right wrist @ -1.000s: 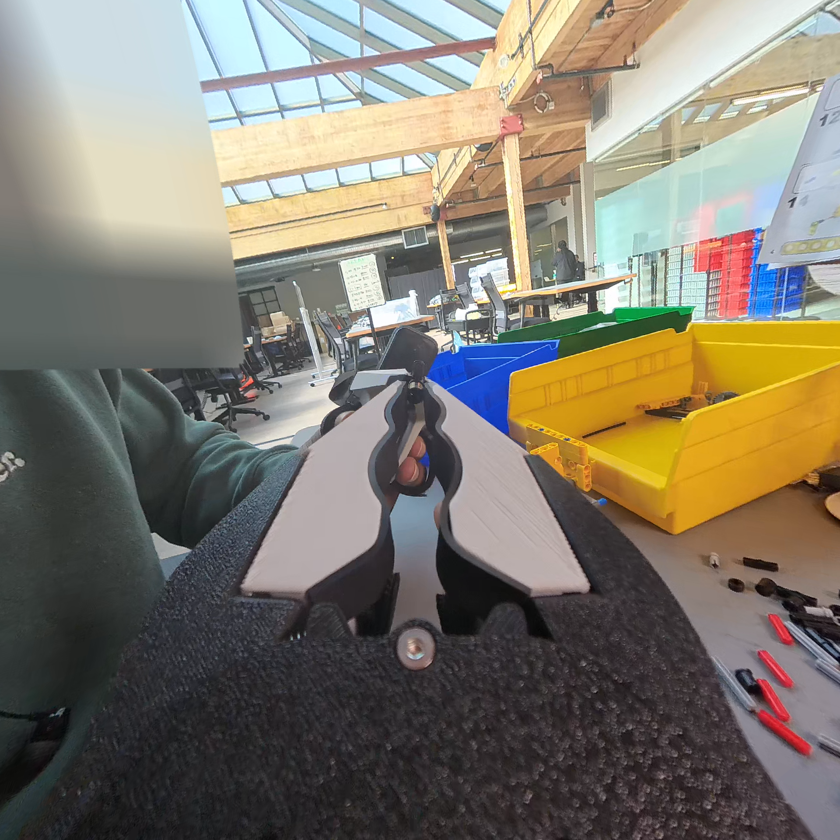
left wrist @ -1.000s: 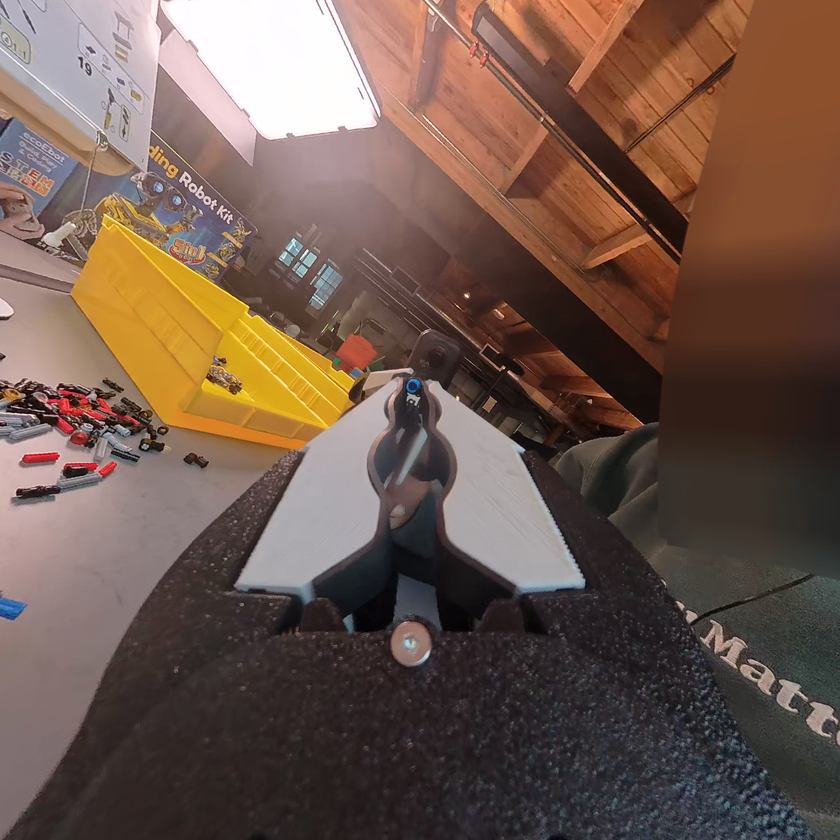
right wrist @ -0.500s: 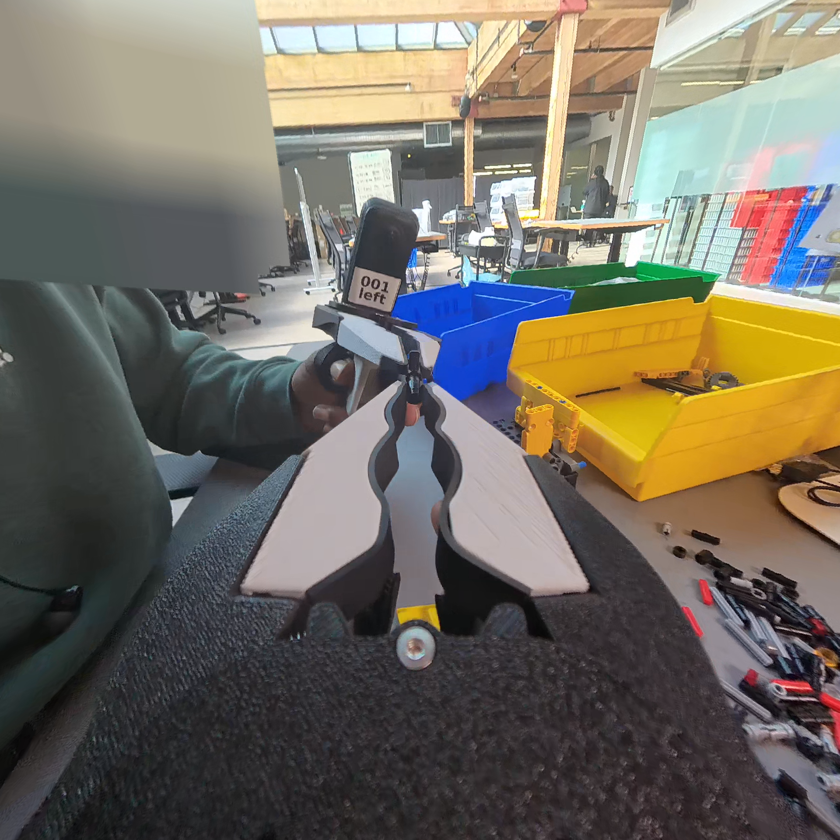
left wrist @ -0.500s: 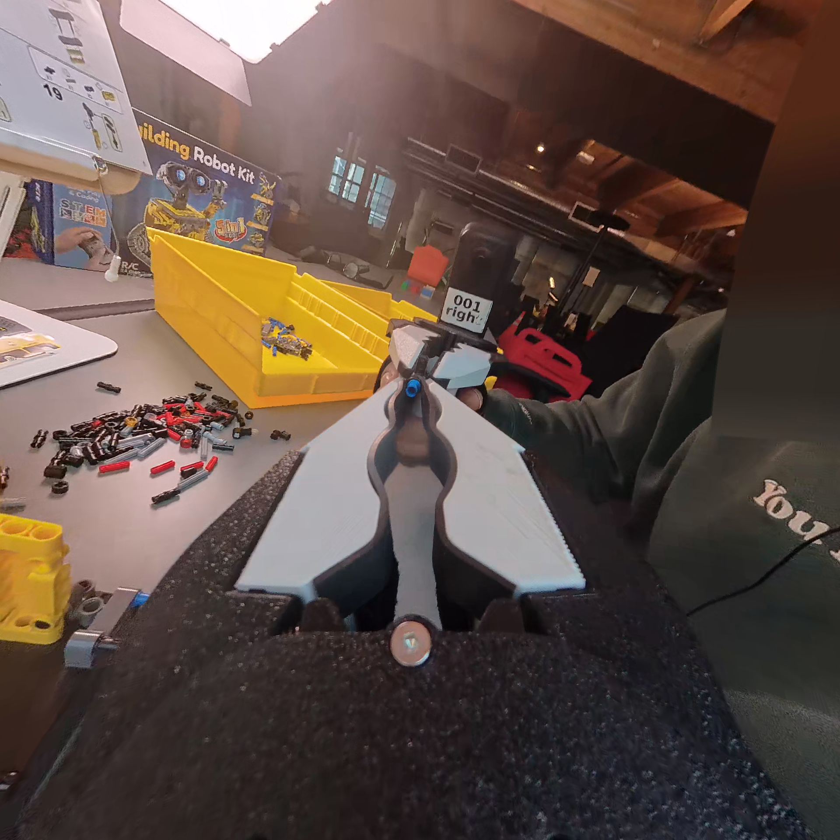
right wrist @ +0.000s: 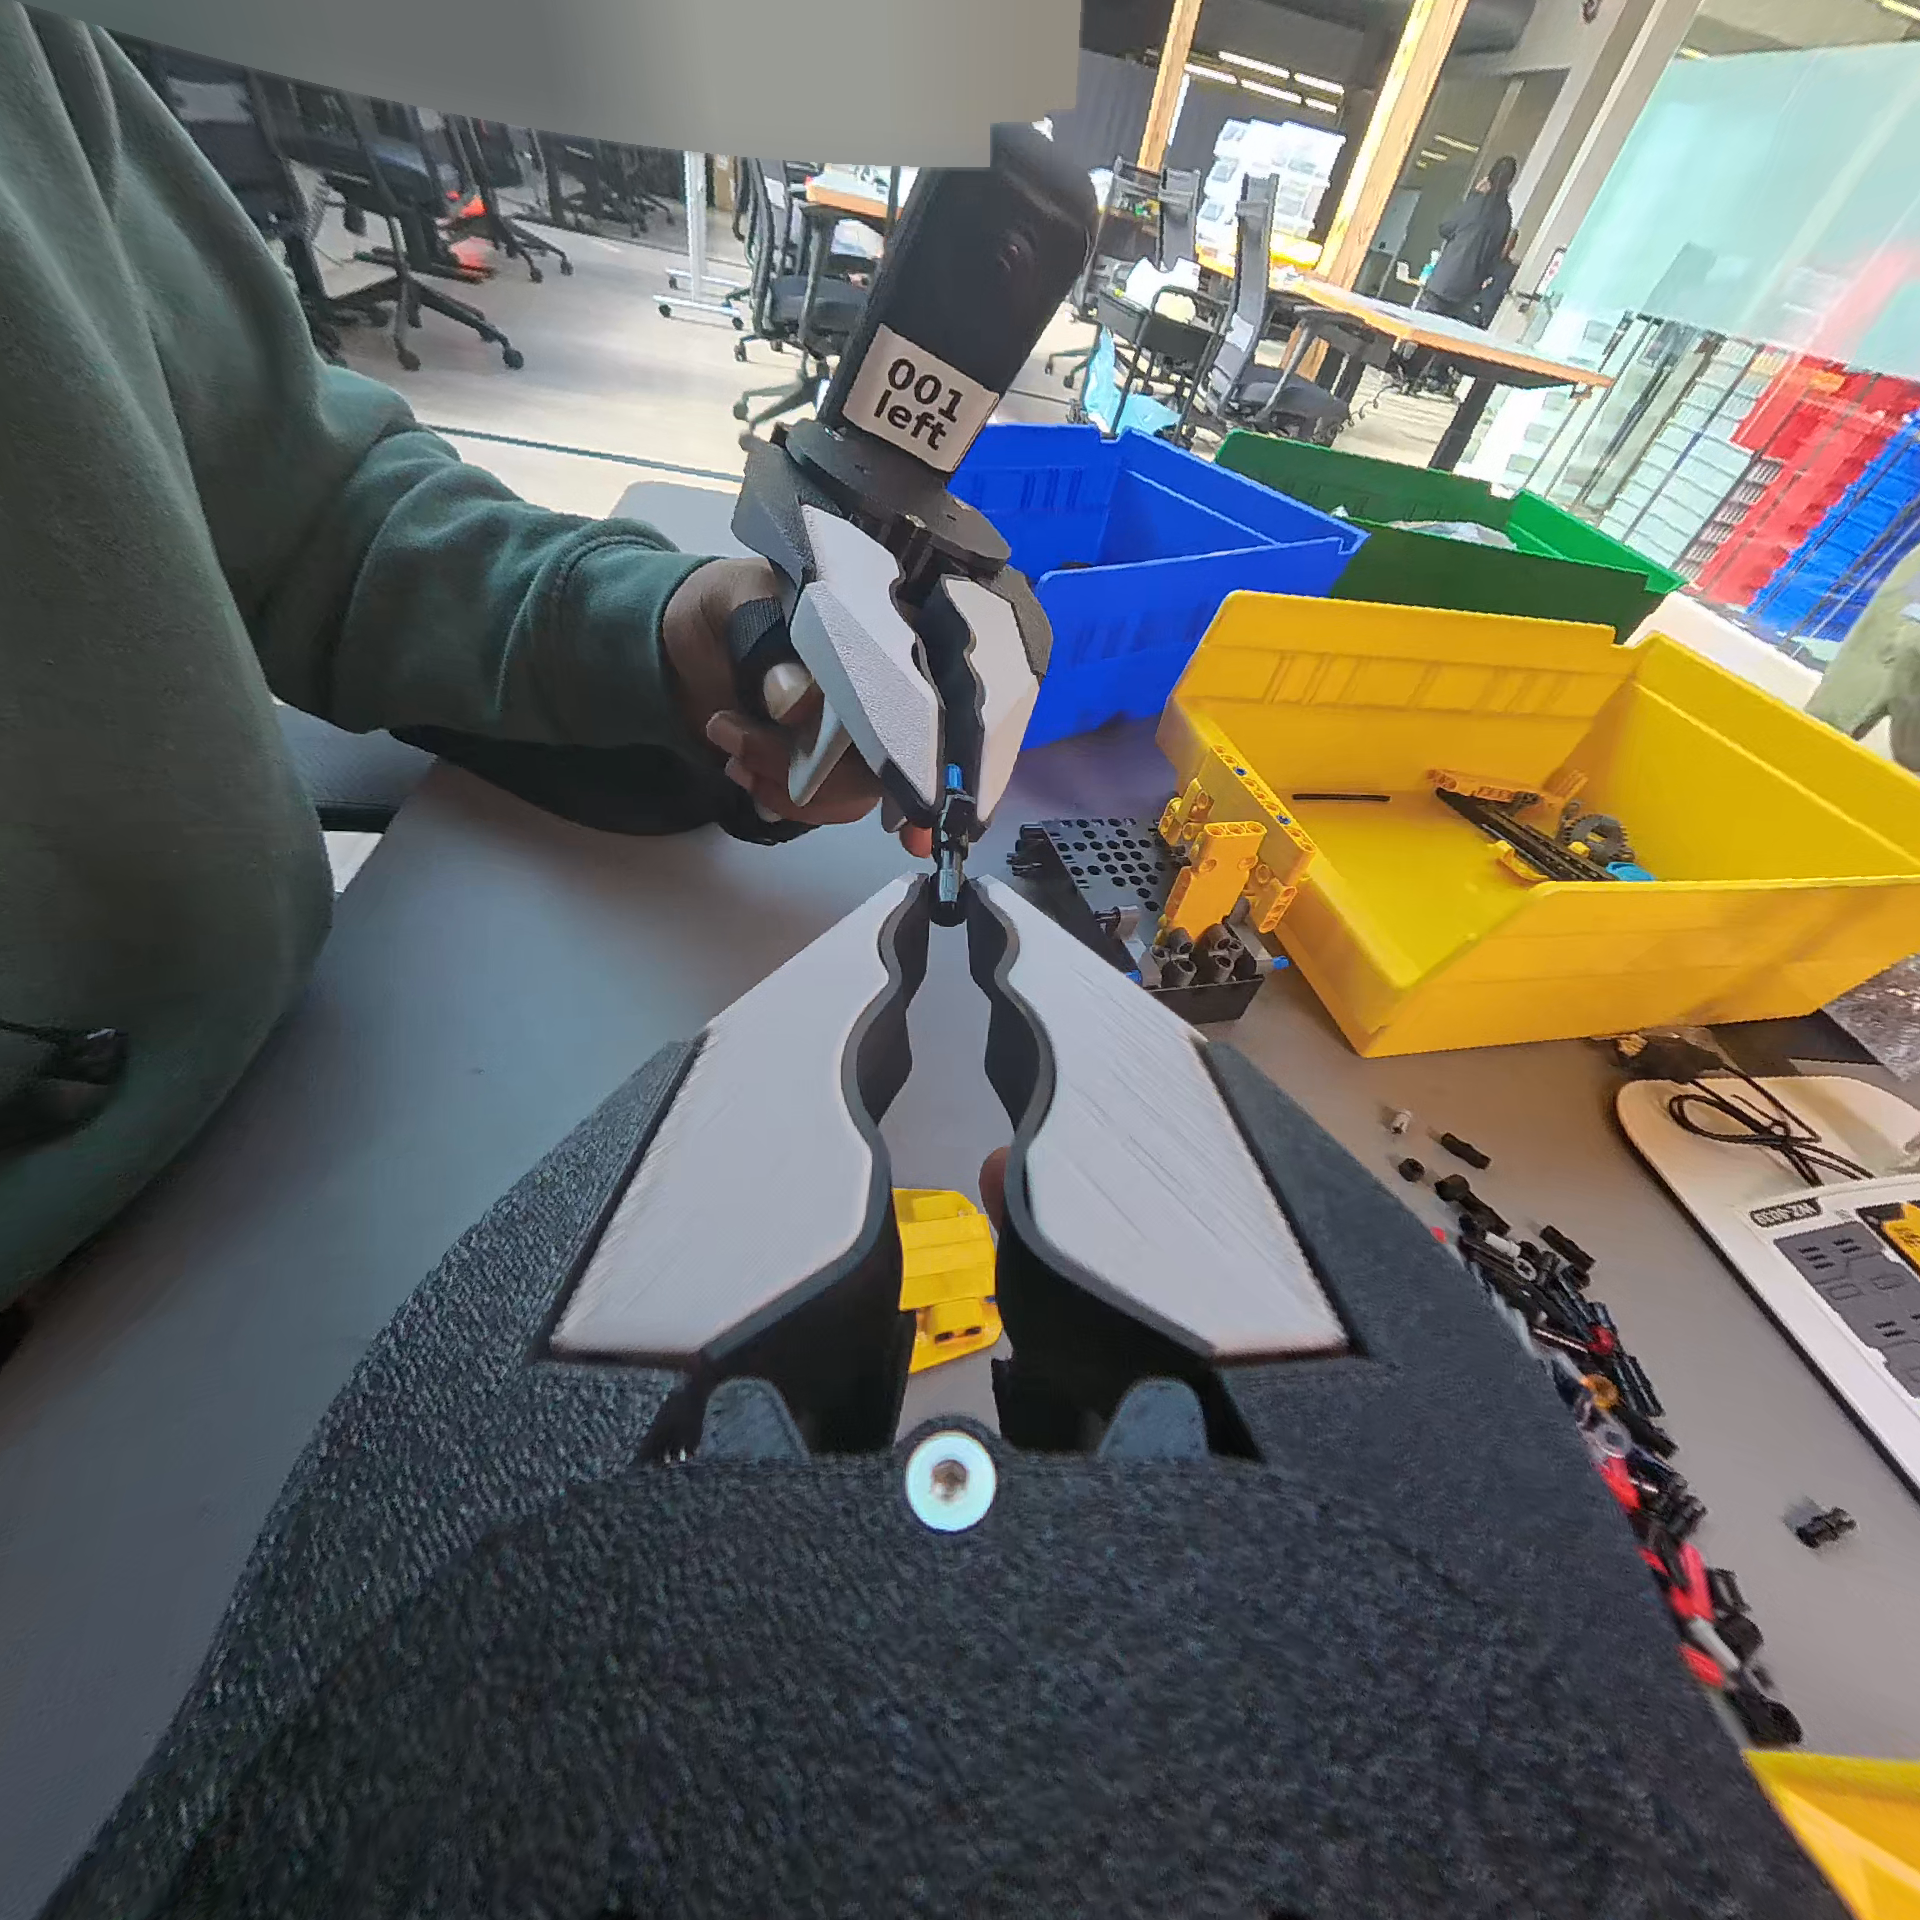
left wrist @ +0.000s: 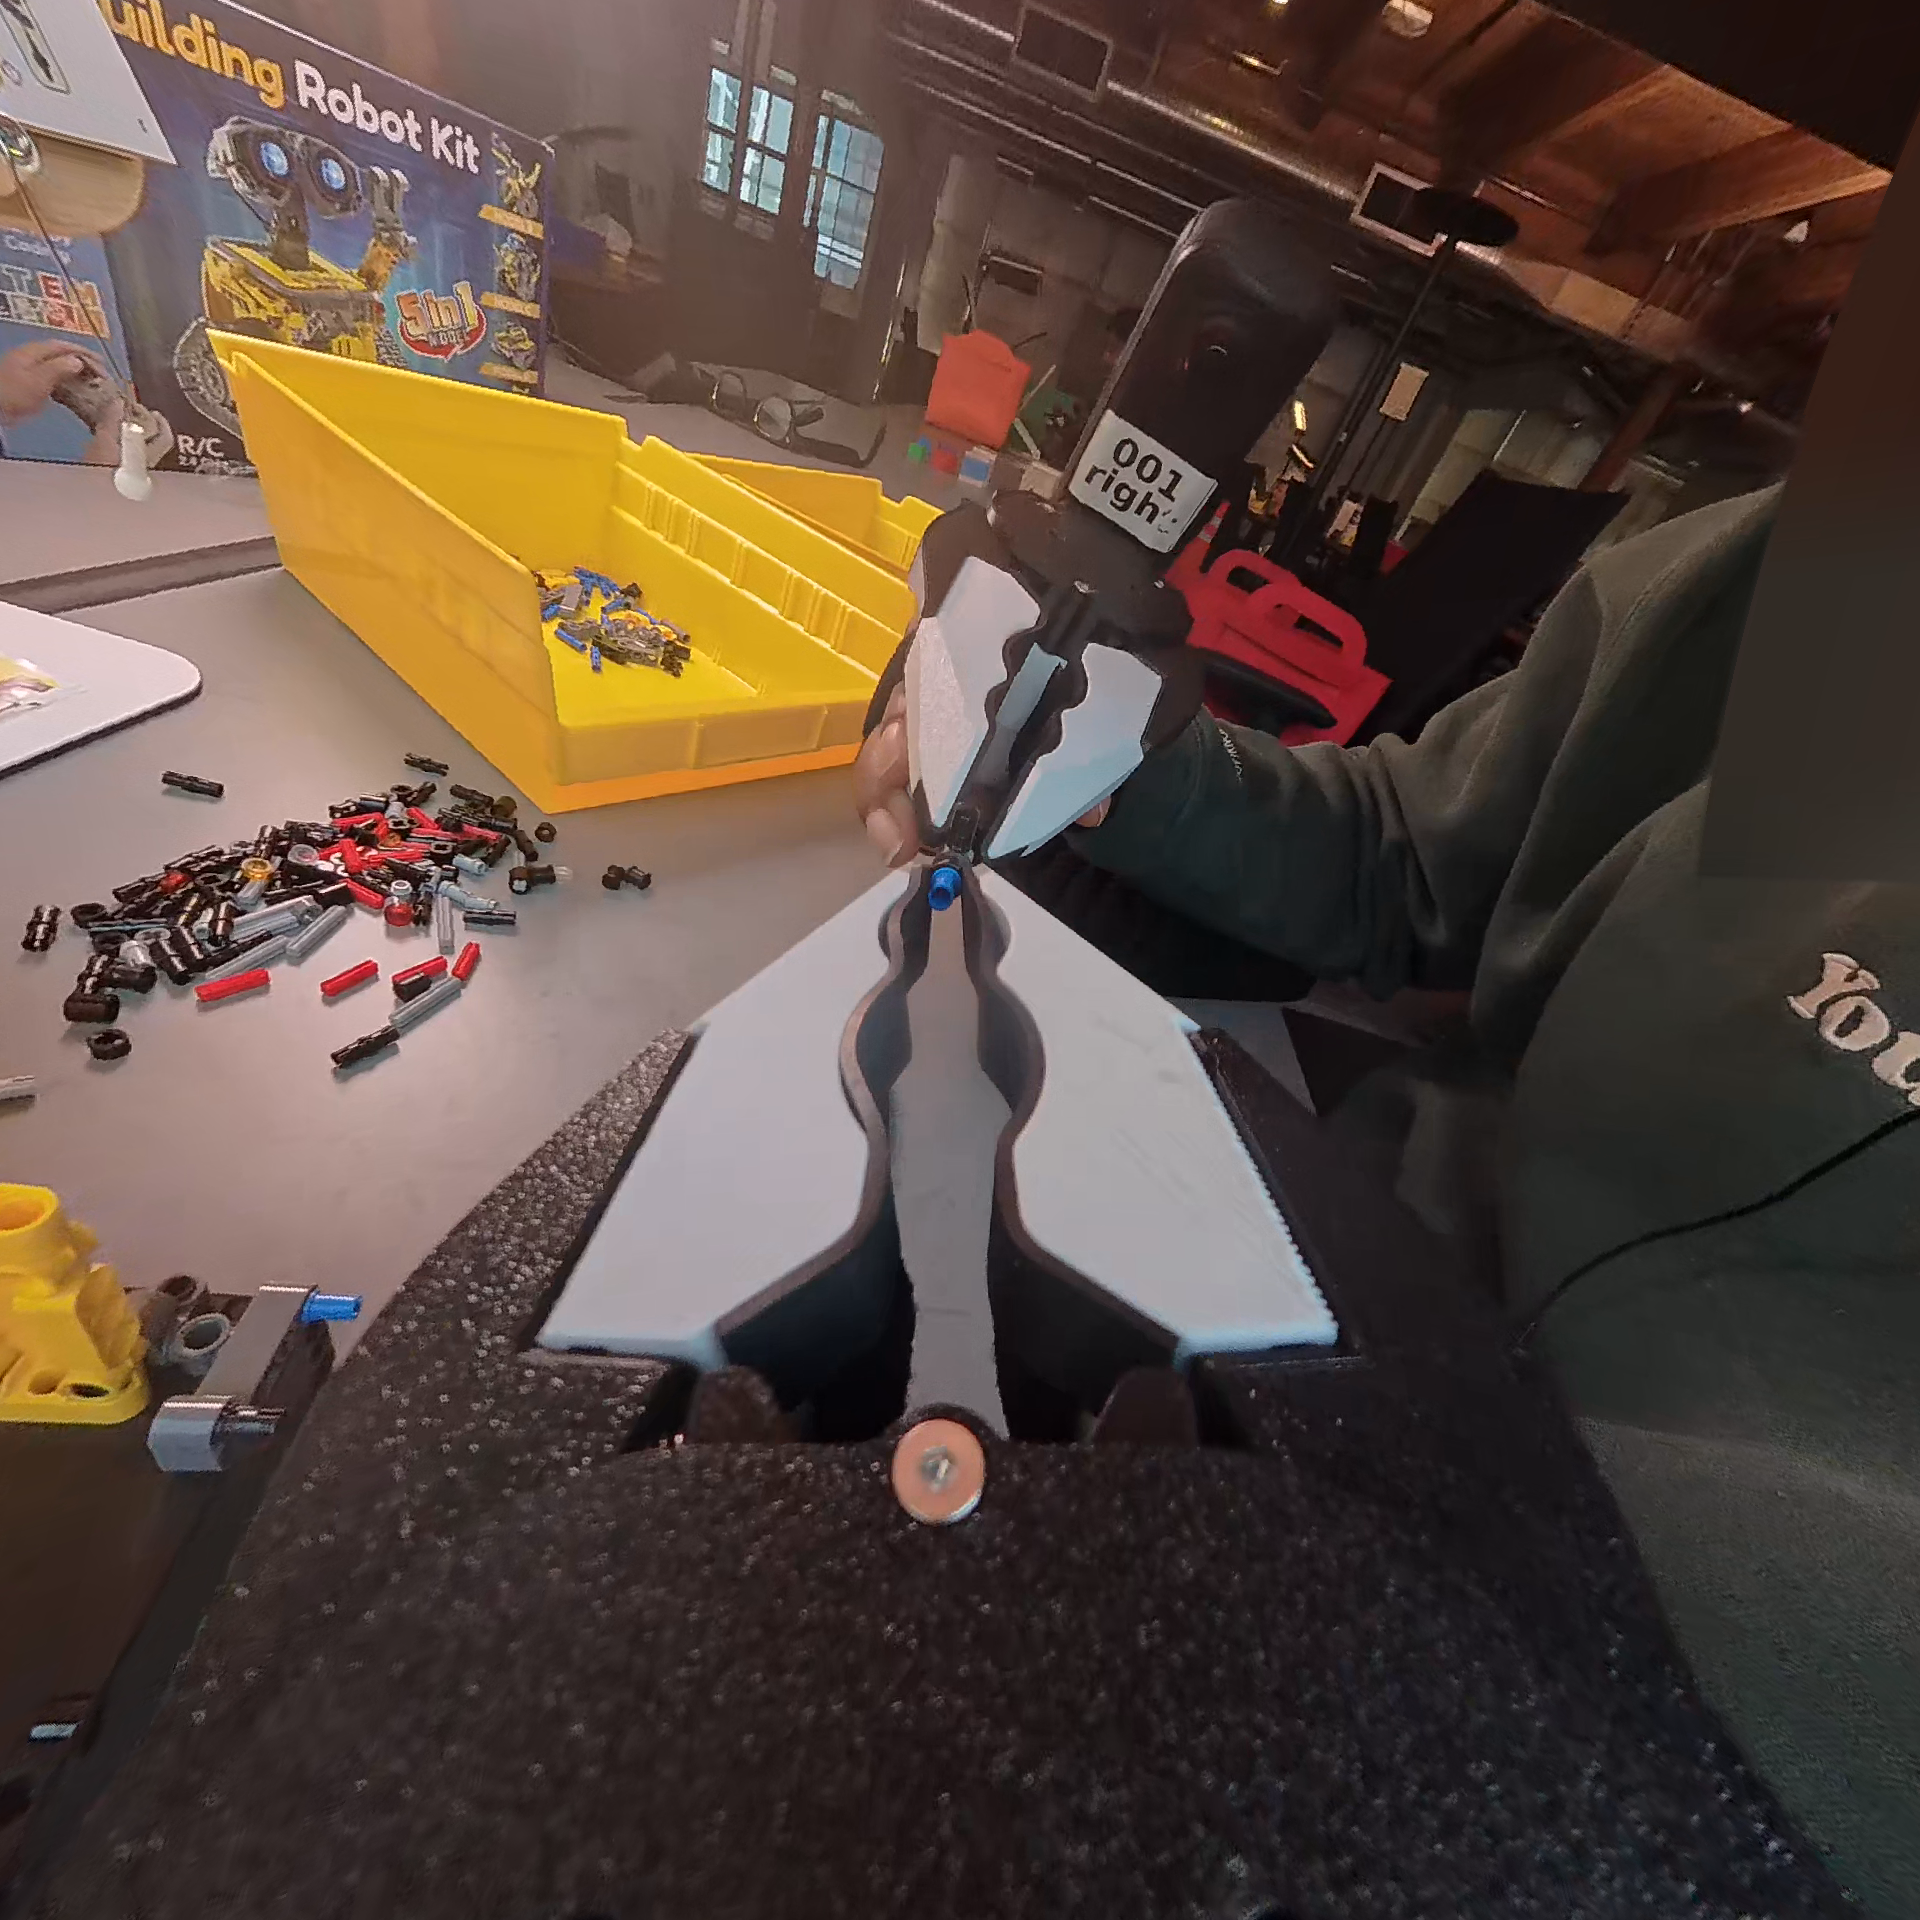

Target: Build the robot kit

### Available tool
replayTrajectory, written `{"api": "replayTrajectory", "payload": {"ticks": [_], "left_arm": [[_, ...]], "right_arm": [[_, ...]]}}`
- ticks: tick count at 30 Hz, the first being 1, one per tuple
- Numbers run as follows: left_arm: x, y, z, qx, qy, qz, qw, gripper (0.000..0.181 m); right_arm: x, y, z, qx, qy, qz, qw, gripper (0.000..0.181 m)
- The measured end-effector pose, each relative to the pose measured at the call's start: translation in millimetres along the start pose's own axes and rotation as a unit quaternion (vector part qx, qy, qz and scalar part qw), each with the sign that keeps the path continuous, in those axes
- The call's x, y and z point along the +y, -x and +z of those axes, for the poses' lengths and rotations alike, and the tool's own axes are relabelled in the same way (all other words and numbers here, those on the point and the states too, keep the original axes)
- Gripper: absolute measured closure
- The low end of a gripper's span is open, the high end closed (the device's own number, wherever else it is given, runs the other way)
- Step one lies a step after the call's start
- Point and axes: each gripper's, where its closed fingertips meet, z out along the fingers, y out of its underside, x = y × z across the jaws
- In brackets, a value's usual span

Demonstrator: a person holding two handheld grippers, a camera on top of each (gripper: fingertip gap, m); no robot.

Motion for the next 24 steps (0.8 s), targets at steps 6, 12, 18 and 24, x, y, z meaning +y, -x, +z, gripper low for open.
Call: {"api": "replayTrajectory", "payload": {"ticks": [6, 12, 18, 24], "left_arm": [[-3.1, -5.1, -0.1, 0.020, -0.016, -0.012, 1.000, 0.177], [-11.1, -8.9, -3.4, 0.022, -0.034, 0.001, 0.999, 0.177], [-13.1, -9.0, -3.8, 0.013, -0.038, 0.015, 0.999, 0.177], [-6.8, -4.7, -2.2, -0.005, -0.014, 0.033, 0.999, 0.177]], "right_arm": [[3.5, 5.1, 3.6, -0.023, -0.005, 0.033, 0.999, 0.176], [-9.6, 5.1, 2.6, -0.037, -0.052, 0.078, 0.995, 0.176], [-12.2, 2.3, 2.2, -0.026, -0.054, 0.075, 0.995, 0.176], [-4.9, 0.7, 2.5, -0.013, -0.023, 0.047, 0.999, 0.175]]}}
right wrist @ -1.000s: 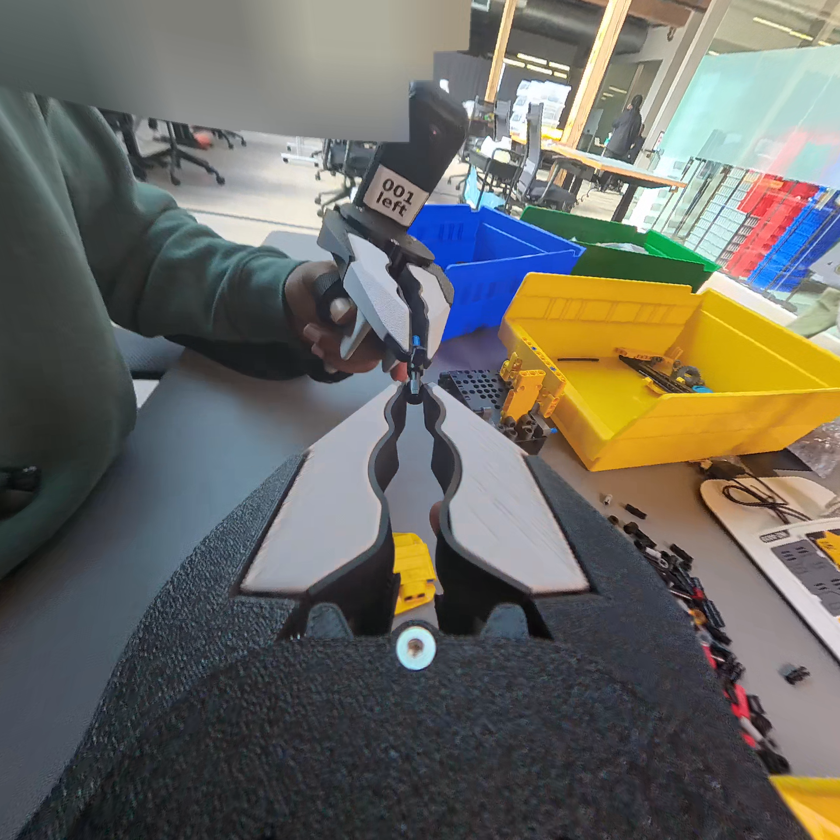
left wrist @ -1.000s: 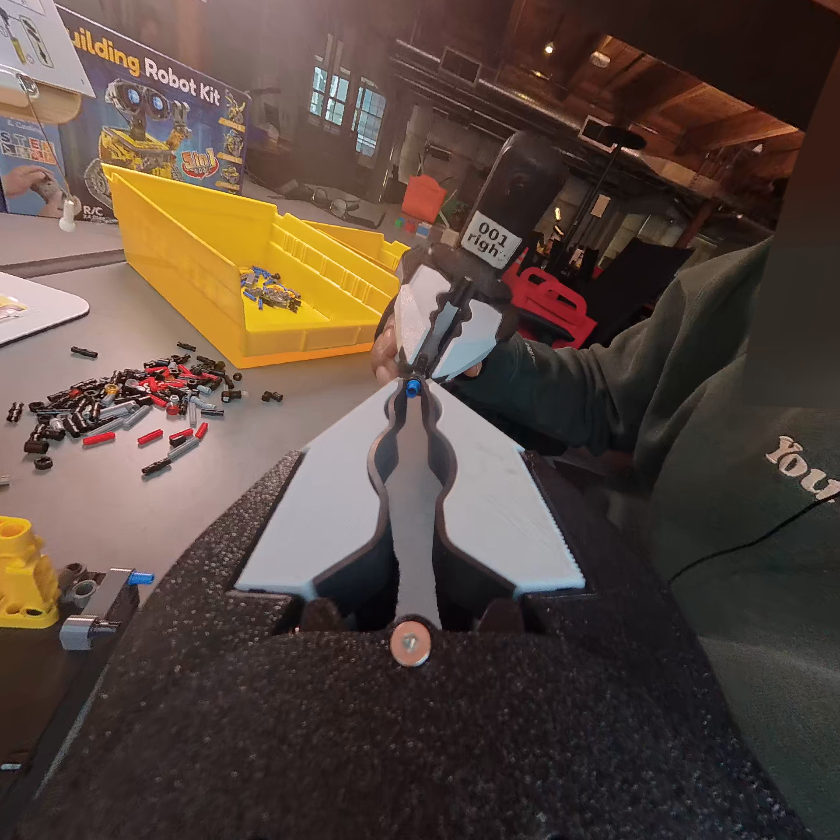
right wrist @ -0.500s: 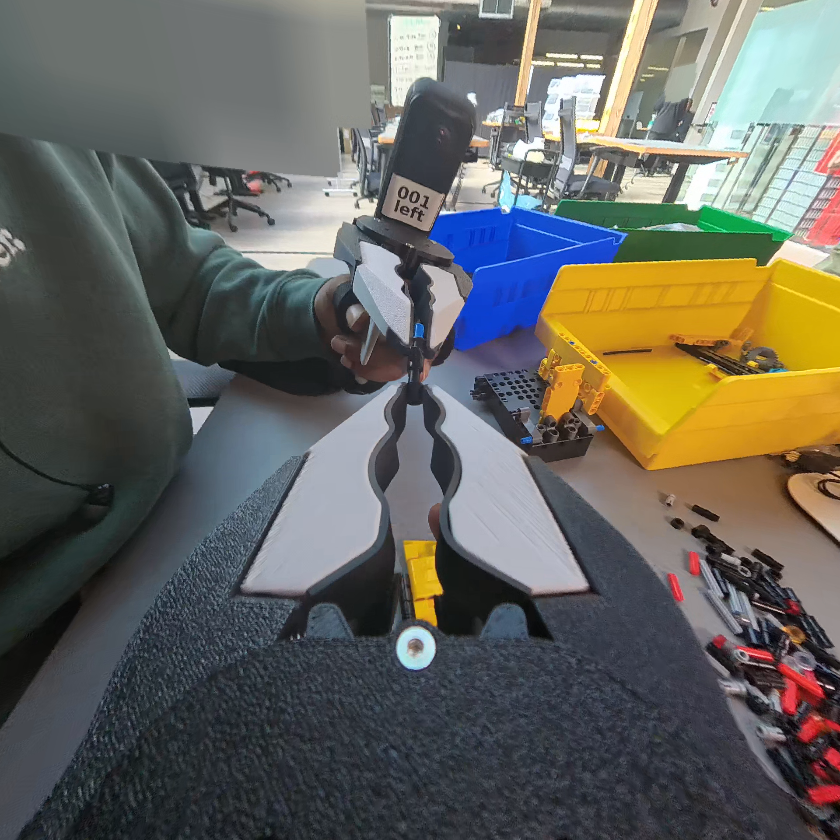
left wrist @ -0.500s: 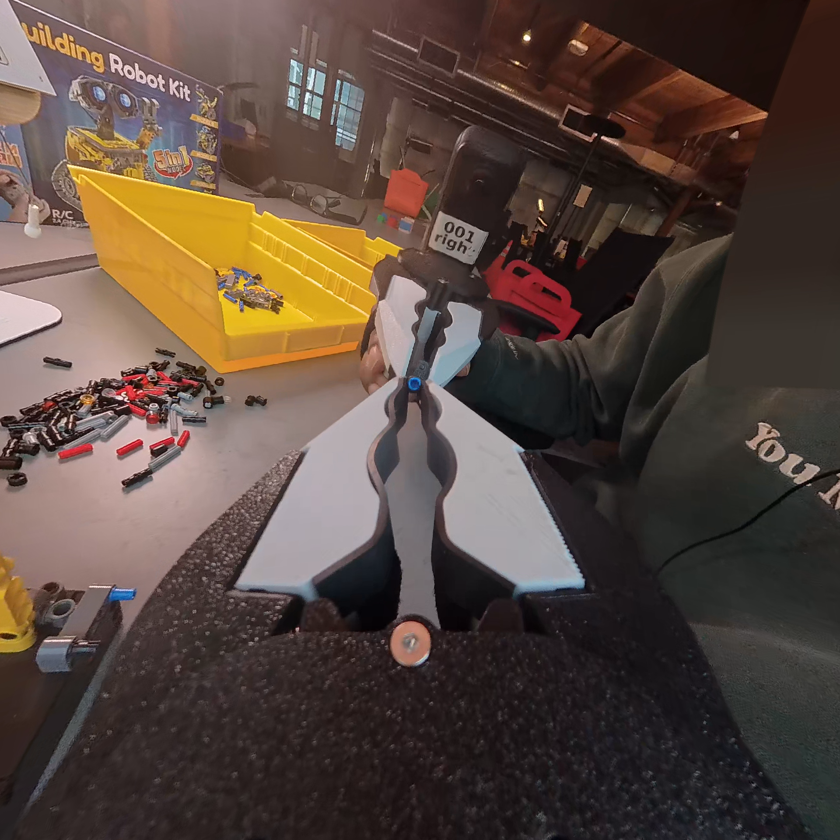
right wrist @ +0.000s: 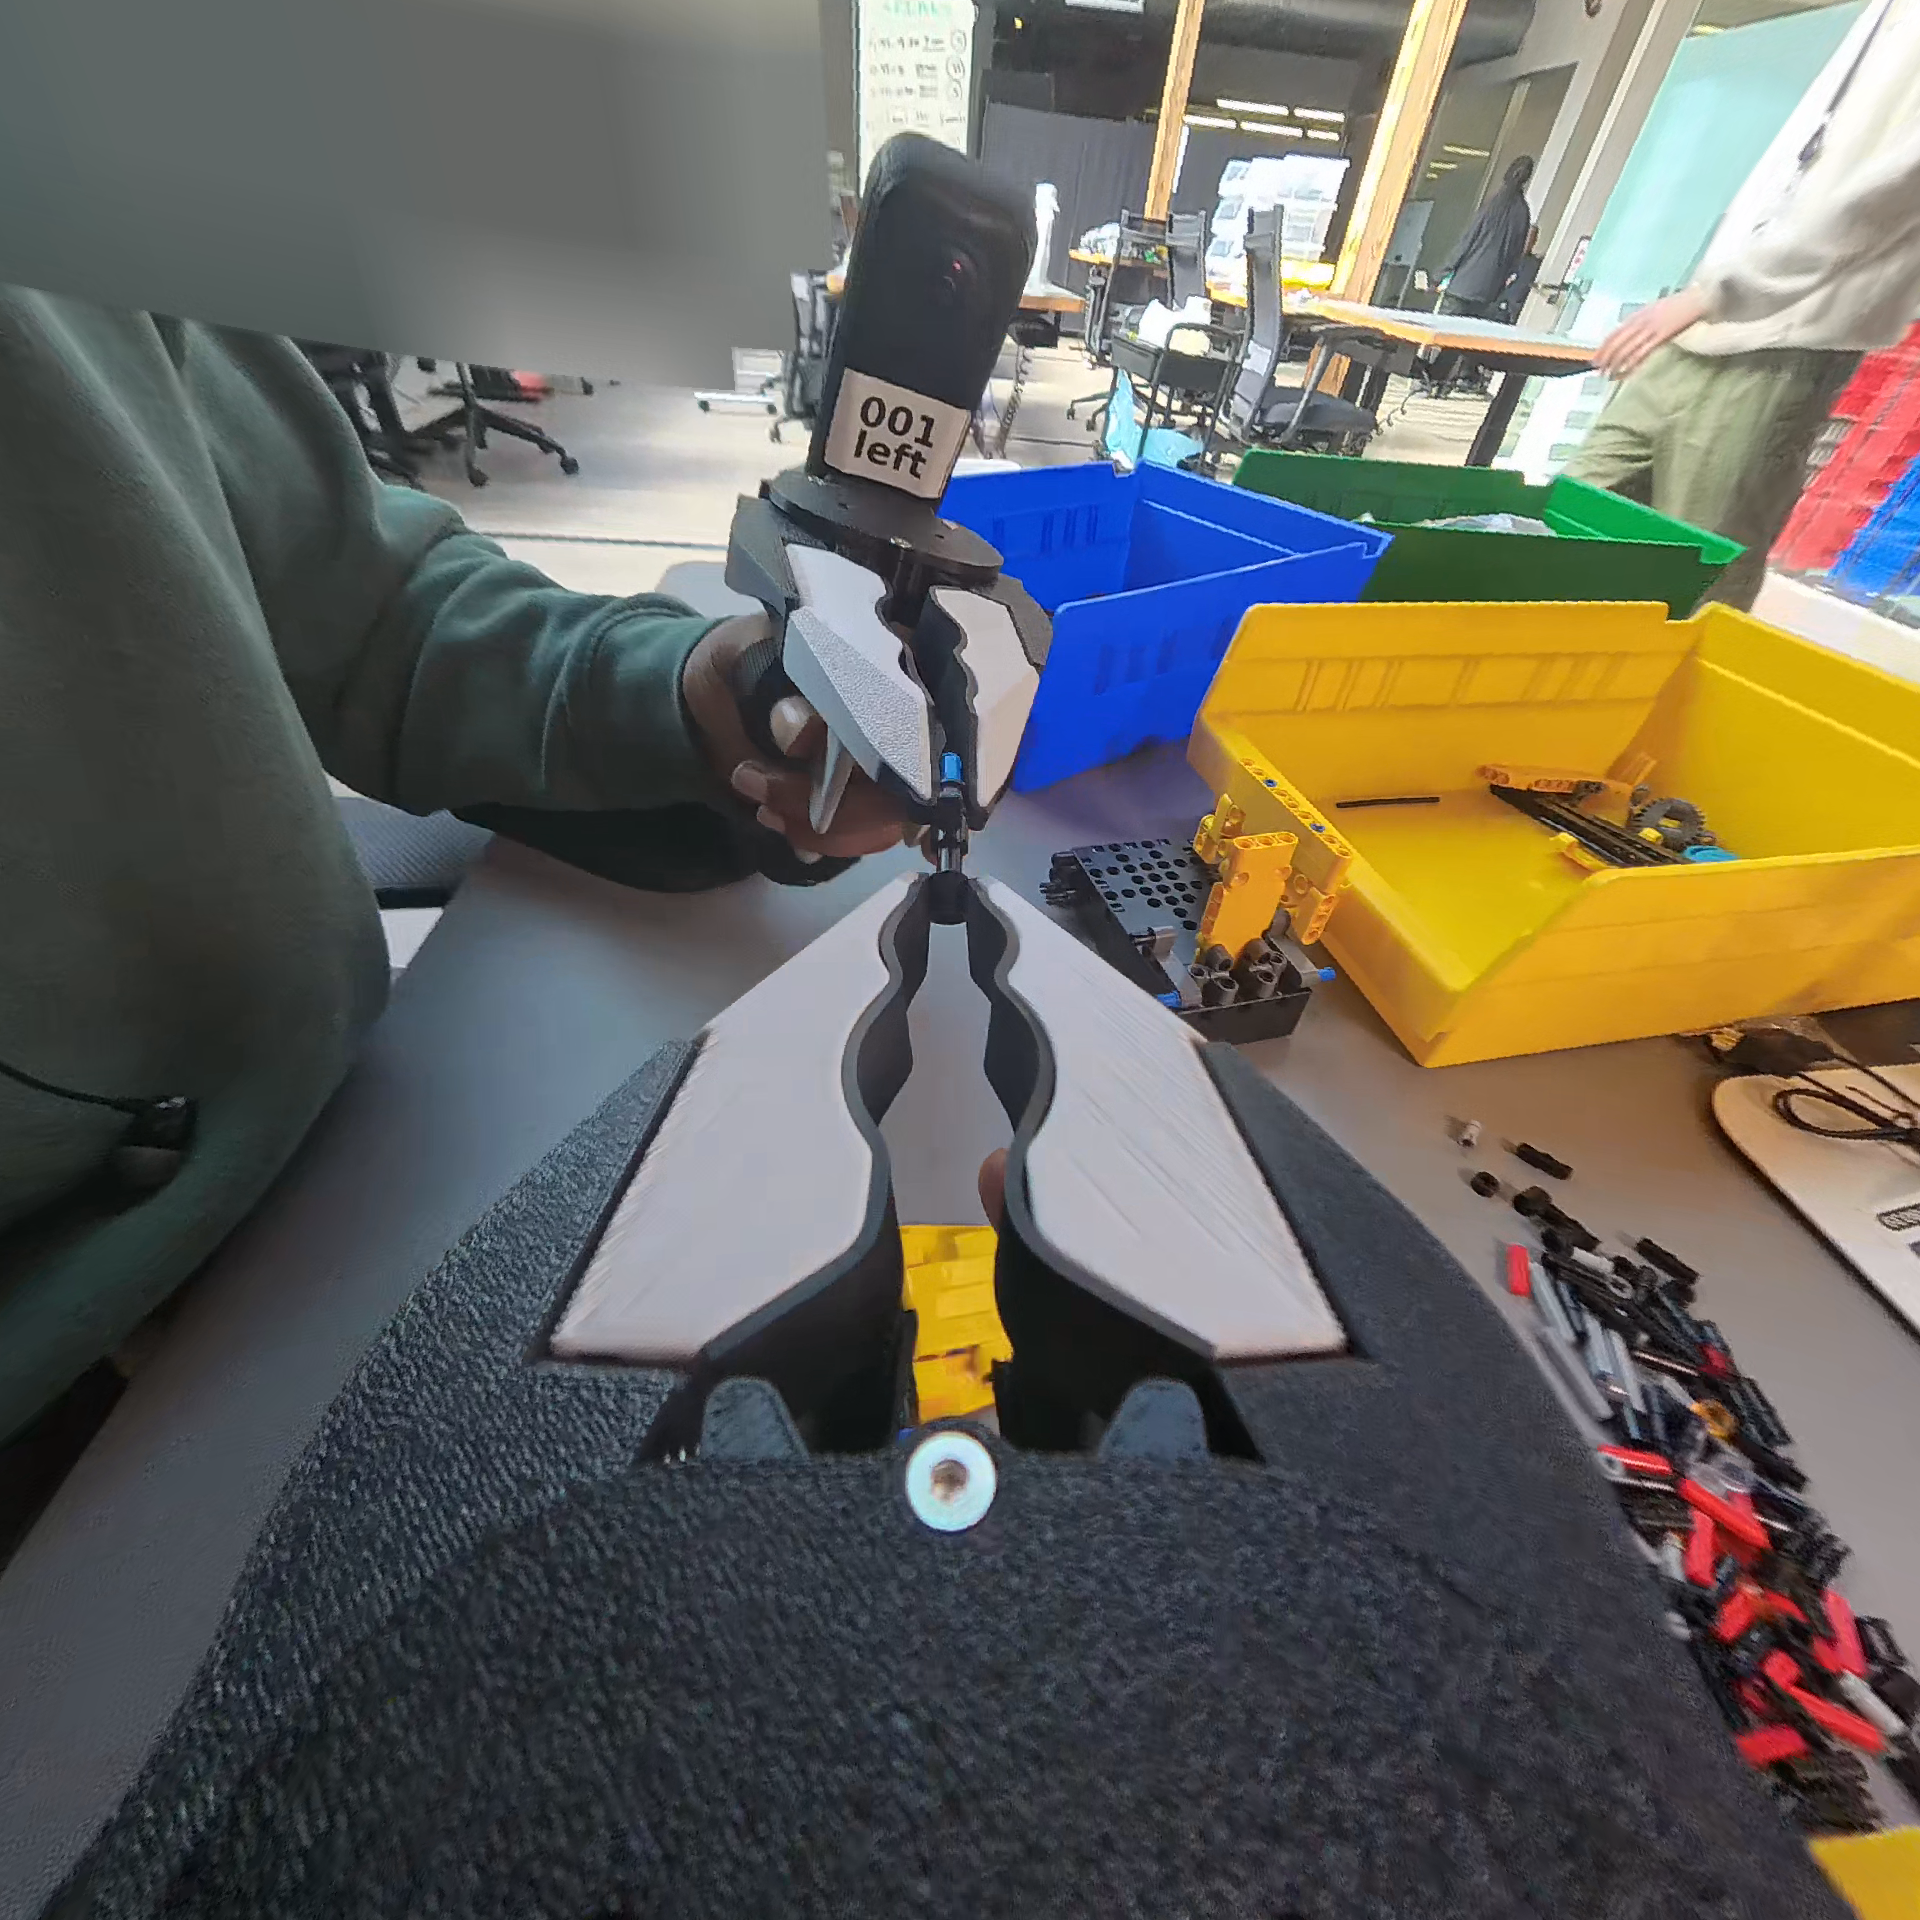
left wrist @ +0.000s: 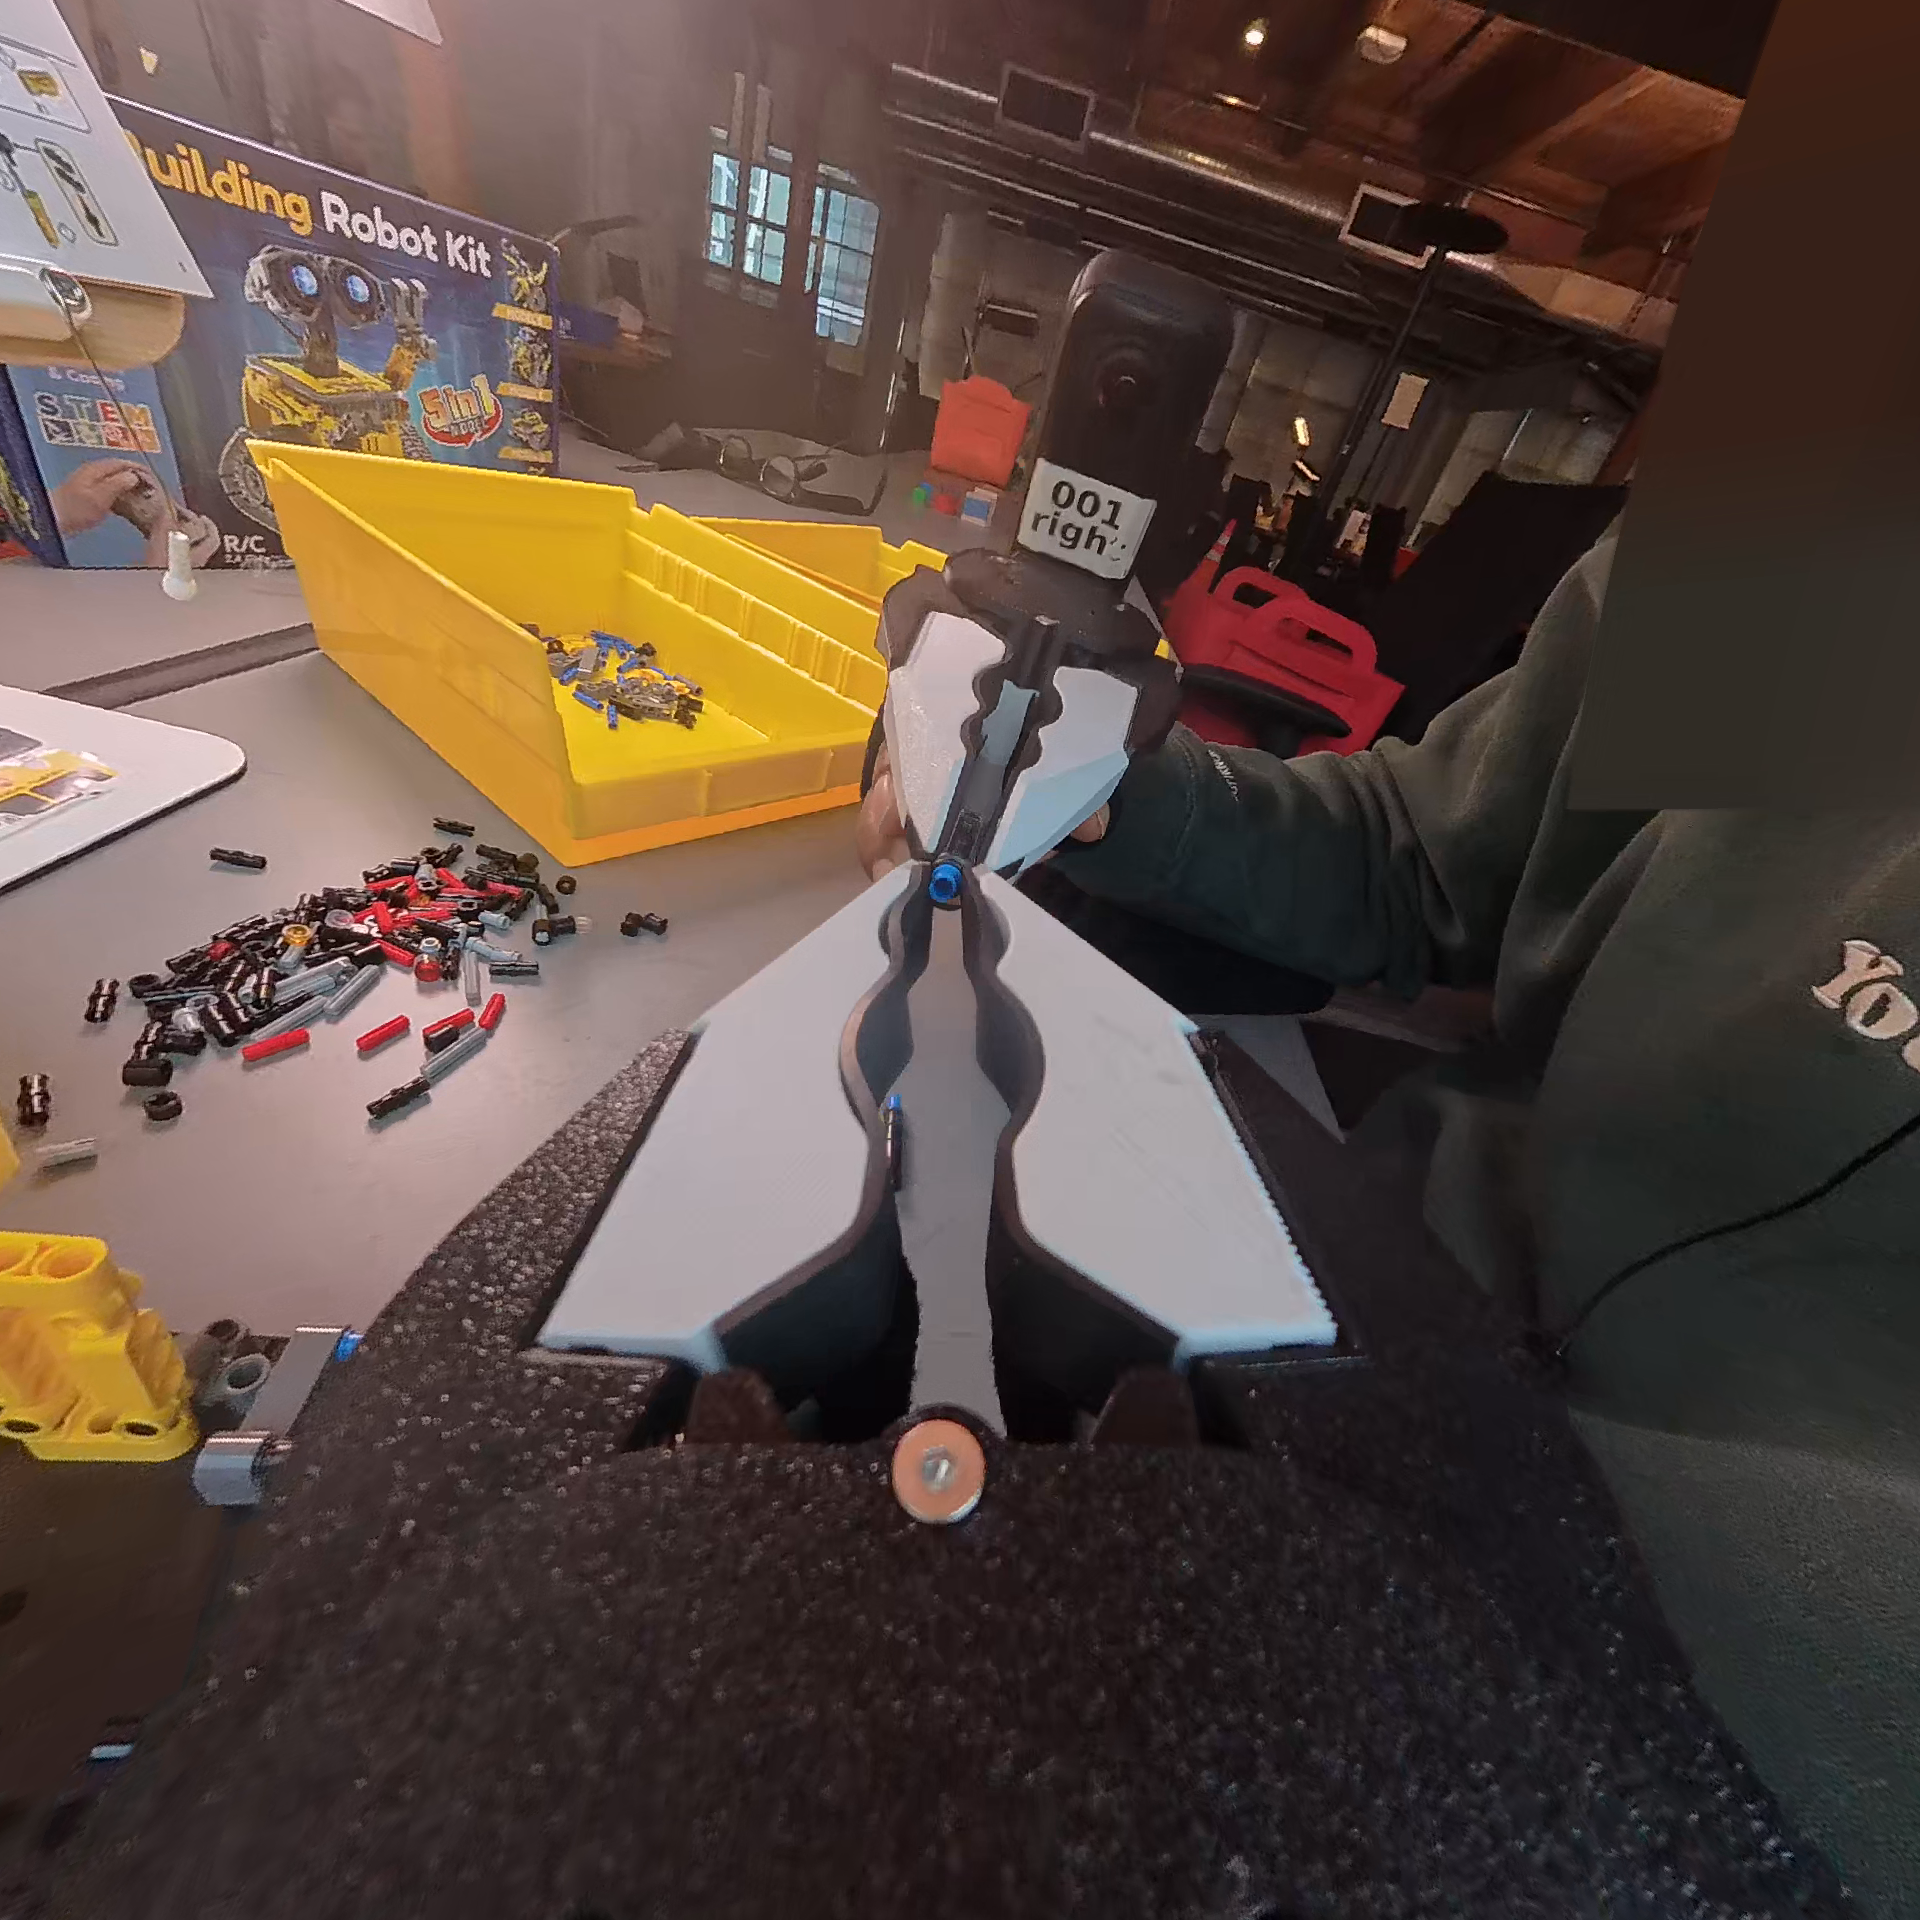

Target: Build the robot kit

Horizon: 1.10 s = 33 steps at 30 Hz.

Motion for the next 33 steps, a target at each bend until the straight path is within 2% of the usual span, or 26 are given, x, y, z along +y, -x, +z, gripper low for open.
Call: {"api": "replayTrajectory", "payload": {"ticks": [5, 11, 17, 21, 24, 28, 30, 33], "left_arm": [[9.6, 5.8, 2.8, -0.019, 0.031, 0.001, 0.999, 0.177], [21.2, 11.1, 5.6, -0.034, 0.061, -0.004, 0.998, 0.177], [27.7, 7.8, 7.7, -0.038, 0.087, 0.038, 0.995, 0.177], [27.5, 1.7, 9.1, -0.029, 0.088, 0.061, 0.994, 0.177], [10.8, -3.3, 5.1, -0.010, 0.039, 0.047, 0.998, 0.177], [-10.6, -8.8, -1.4, 0.014, -0.036, 0.014, 0.999, 0.177], [-19.1, -10.2, -3.7, 0.020, -0.070, 0.001, 0.997, 0.177], [-23.9, -10.9, -5.7, 0.029, -0.095, -0.016, 0.995, 0.177]], "right_arm": [[8.2, -4.9, -1.3, 0.039, 0.048, -0.071, 0.996, 0.175], [25.9, -6.5, -0.2, 0.065, 0.121, -0.161, 0.977, 0.176], [36.0, -0.4, 1.8, 0.040, 0.138, -0.142, 0.979, 0.176], [35.3, 6.0, 3.5, -0.008, 0.099, -0.040, 0.994, 0.176], [15.6, 6.1, 1.7, -0.034, 0.020, 0.037, 0.999, 0.176], [-9.5, 6.3, 0.3, -0.065, -0.075, 0.118, 0.988, 0.175], [-19.6, 4.9, 0.2, -0.066, -0.109, 0.138, 0.982, 0.176], [-24.5, 4.8, 1.2, -0.055, -0.121, 0.131, 0.983, 0.176]]}}
